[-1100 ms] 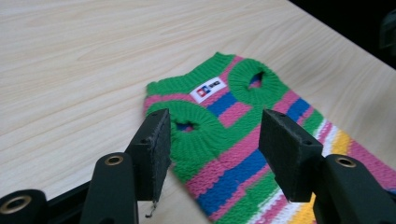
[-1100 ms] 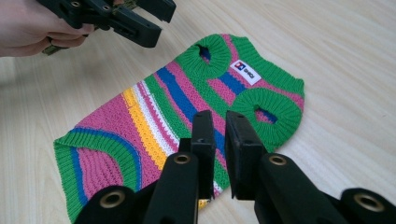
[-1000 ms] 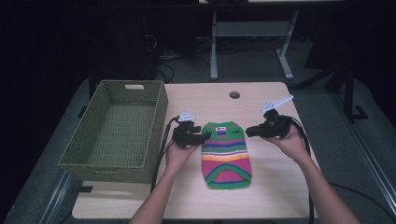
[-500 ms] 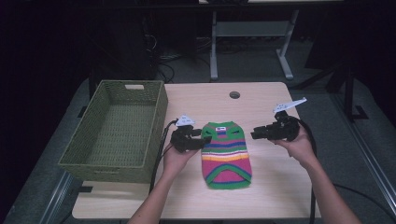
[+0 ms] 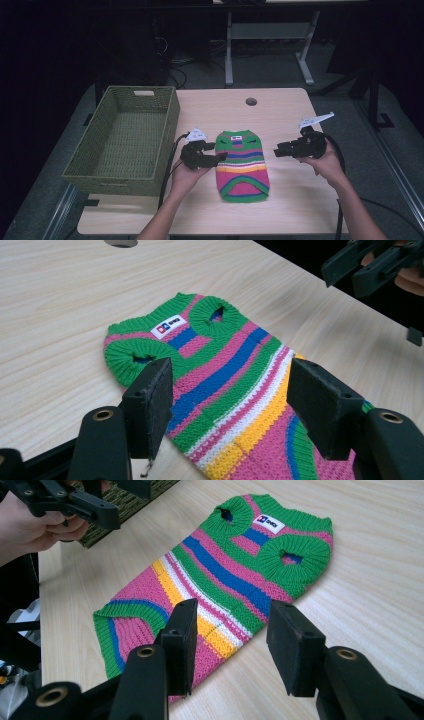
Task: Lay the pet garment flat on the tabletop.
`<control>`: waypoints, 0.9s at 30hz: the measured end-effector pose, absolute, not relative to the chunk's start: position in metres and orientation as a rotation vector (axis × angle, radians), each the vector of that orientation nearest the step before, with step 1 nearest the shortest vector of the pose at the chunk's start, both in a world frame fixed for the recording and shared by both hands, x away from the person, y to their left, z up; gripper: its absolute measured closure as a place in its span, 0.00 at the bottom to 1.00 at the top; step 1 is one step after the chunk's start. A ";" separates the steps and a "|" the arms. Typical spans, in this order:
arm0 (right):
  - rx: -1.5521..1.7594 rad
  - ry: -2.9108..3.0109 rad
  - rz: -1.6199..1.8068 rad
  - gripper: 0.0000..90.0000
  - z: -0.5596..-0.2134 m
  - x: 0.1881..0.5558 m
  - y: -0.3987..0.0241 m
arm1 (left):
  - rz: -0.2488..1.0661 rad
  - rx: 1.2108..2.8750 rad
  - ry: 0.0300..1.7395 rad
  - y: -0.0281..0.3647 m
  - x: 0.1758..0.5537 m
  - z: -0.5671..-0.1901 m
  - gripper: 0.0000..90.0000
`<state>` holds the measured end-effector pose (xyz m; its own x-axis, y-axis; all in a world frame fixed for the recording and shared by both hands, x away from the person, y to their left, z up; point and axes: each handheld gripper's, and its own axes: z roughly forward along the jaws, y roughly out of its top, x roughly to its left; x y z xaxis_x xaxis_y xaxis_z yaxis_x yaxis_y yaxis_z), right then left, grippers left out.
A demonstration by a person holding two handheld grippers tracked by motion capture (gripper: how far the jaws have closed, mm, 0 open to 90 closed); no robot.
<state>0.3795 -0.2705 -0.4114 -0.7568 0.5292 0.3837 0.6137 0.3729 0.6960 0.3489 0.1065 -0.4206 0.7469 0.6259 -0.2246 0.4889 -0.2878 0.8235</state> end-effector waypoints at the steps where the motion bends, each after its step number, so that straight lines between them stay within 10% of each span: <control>1: -1.057 -2.522 -1.345 0.61 -0.413 0.378 -0.272 | 0.165 1.943 0.840 0.107 0.347 -0.420 0.38; 27: -1.042 -2.542 -1.308 0.55 -0.422 0.356 -0.280 | 0.121 1.938 0.824 0.115 0.324 -0.425 0.32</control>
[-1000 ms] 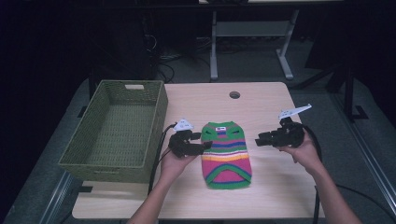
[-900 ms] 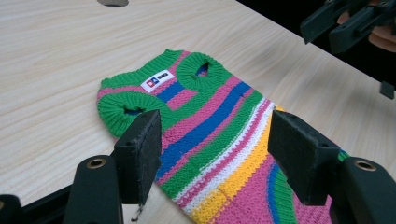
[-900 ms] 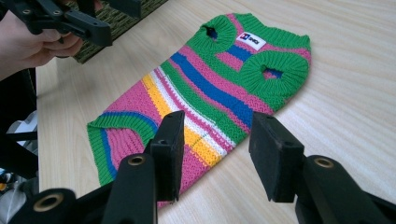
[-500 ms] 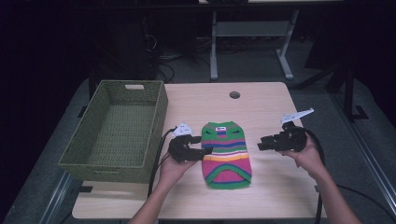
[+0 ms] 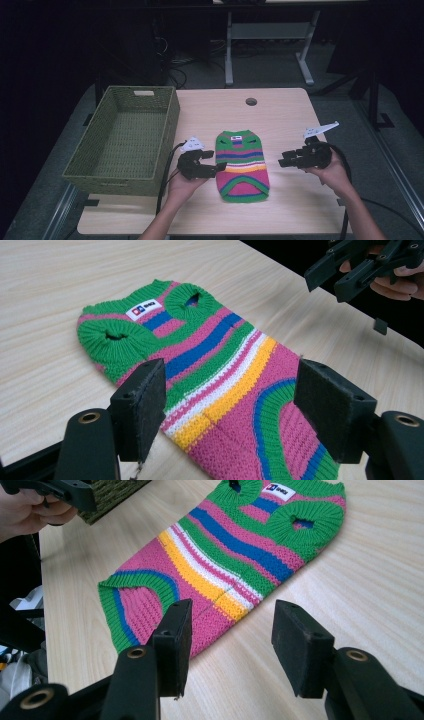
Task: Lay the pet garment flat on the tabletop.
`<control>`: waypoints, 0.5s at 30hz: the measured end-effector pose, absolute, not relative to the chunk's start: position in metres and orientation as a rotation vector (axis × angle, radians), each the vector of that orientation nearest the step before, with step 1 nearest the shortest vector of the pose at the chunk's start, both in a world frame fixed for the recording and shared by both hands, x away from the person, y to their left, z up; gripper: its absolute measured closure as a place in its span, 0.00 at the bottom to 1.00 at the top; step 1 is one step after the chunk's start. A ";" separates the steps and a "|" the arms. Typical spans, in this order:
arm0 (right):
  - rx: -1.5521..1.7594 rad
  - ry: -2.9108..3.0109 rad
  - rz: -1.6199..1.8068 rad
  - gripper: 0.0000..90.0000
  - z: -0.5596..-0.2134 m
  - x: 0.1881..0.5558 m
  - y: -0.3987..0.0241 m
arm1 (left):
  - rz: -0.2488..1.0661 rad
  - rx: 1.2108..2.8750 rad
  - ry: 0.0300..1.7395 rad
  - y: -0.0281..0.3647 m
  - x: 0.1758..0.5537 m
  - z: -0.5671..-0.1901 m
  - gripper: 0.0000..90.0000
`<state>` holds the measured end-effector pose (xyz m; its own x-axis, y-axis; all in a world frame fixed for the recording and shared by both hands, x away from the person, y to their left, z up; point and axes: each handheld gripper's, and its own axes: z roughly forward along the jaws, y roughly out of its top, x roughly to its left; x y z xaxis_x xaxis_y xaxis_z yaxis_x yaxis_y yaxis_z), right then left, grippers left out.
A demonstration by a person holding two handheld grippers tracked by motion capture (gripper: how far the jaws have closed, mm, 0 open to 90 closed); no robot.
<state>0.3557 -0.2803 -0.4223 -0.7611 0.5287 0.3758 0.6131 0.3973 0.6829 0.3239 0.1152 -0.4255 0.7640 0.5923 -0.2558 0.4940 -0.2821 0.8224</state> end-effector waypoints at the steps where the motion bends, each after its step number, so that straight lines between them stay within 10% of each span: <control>1: -1.039 -2.543 -1.310 0.55 -0.423 0.354 -0.281 | 0.120 1.937 0.828 0.116 0.323 -0.426 0.32; 15: -1.048 -2.556 -1.305 0.52 -0.429 0.339 -0.287 | 0.119 1.937 0.828 0.121 0.311 -0.430 0.30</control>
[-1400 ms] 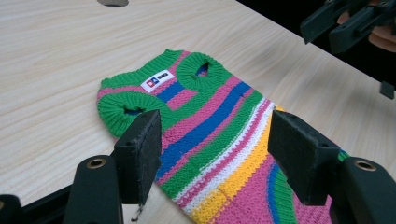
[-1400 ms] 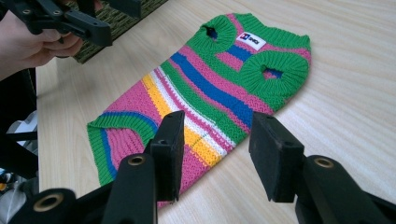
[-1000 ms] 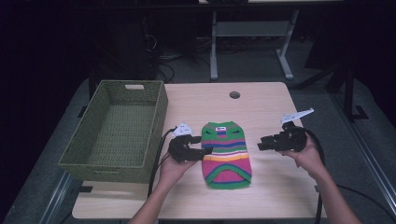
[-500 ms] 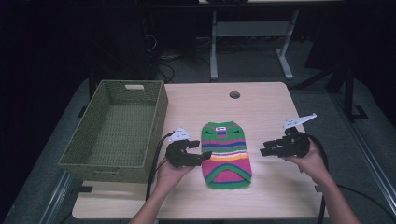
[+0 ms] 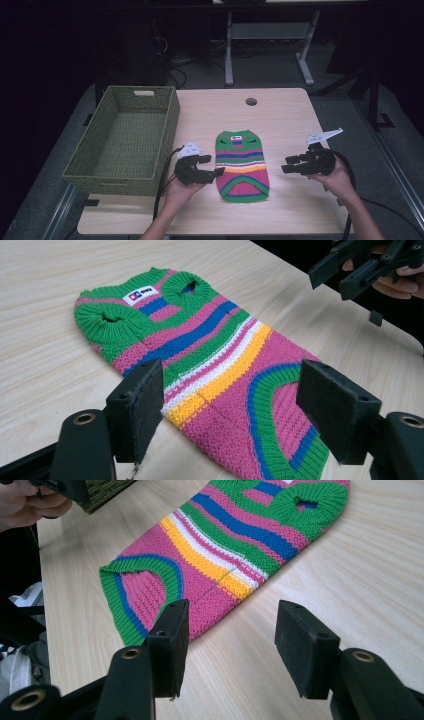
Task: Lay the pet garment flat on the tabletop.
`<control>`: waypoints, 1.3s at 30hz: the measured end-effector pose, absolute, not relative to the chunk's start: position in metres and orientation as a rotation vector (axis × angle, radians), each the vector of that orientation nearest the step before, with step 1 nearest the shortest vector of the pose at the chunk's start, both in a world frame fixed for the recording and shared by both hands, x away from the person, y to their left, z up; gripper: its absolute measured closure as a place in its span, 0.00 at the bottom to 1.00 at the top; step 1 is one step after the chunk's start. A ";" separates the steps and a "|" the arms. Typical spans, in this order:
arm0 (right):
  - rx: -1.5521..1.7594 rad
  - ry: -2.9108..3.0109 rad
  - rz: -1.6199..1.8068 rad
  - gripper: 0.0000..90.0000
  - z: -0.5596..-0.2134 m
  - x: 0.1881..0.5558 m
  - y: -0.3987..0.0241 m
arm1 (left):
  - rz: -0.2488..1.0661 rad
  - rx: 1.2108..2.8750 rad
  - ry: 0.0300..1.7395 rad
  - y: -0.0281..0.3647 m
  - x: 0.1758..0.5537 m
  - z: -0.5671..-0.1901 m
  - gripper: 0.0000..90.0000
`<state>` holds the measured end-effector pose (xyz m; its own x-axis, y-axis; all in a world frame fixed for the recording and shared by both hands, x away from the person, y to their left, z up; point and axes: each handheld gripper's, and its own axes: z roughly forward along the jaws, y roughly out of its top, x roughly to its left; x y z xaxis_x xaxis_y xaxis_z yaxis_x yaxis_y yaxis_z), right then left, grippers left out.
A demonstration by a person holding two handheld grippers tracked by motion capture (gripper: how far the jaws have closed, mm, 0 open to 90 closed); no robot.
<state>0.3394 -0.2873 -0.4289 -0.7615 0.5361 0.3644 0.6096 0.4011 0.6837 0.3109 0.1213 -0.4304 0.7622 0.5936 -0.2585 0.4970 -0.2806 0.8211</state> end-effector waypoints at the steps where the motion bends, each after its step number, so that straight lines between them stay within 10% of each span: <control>1: -1.052 -2.551 -1.306 0.52 -0.430 0.337 -0.288 | 0.116 1.940 0.831 0.122 0.309 -0.431 0.29; 39: -1.101 -2.594 -1.360 0.41 -0.440 0.289 -0.304 | 0.117 1.979 0.826 0.132 0.278 -0.445 0.26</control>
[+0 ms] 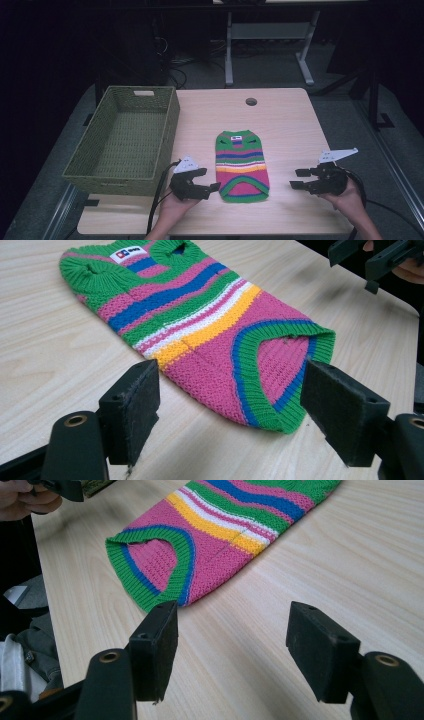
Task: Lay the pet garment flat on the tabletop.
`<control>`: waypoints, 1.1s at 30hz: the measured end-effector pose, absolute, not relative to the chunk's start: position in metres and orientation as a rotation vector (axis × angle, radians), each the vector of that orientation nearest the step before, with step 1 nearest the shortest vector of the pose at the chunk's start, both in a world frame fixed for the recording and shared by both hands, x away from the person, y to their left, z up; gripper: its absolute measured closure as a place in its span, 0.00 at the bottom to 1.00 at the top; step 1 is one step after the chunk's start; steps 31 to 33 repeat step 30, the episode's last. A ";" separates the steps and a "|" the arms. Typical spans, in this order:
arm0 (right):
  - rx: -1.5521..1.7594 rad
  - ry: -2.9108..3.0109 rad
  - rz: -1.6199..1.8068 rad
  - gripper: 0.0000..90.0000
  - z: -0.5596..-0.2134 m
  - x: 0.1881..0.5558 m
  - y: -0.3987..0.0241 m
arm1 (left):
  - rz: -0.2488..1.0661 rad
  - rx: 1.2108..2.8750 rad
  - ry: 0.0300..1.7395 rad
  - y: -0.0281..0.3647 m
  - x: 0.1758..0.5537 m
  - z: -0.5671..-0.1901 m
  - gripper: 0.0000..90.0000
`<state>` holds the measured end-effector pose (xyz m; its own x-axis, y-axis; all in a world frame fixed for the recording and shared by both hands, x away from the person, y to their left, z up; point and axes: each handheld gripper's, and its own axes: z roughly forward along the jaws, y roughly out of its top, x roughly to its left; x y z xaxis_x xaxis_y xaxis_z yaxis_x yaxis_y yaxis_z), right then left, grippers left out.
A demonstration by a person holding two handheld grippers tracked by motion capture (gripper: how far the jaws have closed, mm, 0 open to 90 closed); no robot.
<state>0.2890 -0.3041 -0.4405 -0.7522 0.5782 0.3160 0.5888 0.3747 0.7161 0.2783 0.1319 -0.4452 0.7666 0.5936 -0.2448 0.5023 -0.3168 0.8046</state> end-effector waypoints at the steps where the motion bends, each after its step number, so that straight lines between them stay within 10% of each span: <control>1: -1.101 -2.594 -1.360 0.41 -0.440 0.289 -0.304 | 0.117 1.979 0.826 0.132 0.278 -0.445 0.26; 33: -1.187 -2.585 -1.429 0.38 -0.456 0.252 -0.315 | 0.118 1.930 0.820 0.135 0.257 -0.448 0.24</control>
